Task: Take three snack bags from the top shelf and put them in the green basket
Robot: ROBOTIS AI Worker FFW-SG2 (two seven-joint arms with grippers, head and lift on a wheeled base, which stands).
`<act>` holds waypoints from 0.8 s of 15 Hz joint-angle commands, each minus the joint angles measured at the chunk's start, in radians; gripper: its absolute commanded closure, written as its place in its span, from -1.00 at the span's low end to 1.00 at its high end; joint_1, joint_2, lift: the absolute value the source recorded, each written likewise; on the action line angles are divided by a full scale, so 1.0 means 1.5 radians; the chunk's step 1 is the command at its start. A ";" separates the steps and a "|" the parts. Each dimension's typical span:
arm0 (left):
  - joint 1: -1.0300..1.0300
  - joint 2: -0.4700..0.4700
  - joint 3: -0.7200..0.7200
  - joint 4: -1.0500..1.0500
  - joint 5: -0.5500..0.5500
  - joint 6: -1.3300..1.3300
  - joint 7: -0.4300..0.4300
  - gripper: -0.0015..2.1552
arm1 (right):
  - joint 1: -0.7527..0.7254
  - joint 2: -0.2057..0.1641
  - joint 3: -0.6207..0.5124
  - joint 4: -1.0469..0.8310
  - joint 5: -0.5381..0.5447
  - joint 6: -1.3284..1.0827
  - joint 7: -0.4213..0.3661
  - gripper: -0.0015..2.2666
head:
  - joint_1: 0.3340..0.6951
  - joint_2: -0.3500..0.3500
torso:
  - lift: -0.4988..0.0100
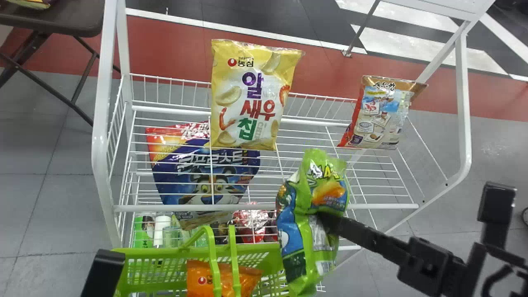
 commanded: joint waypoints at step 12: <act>-0.027 -0.003 0.003 0.034 0.000 -0.024 0.008 0.02 | 0.114 0.001 0.104 0.102 0.064 0.027 0.028 0.96 | 1.00 -1.00 | 0.80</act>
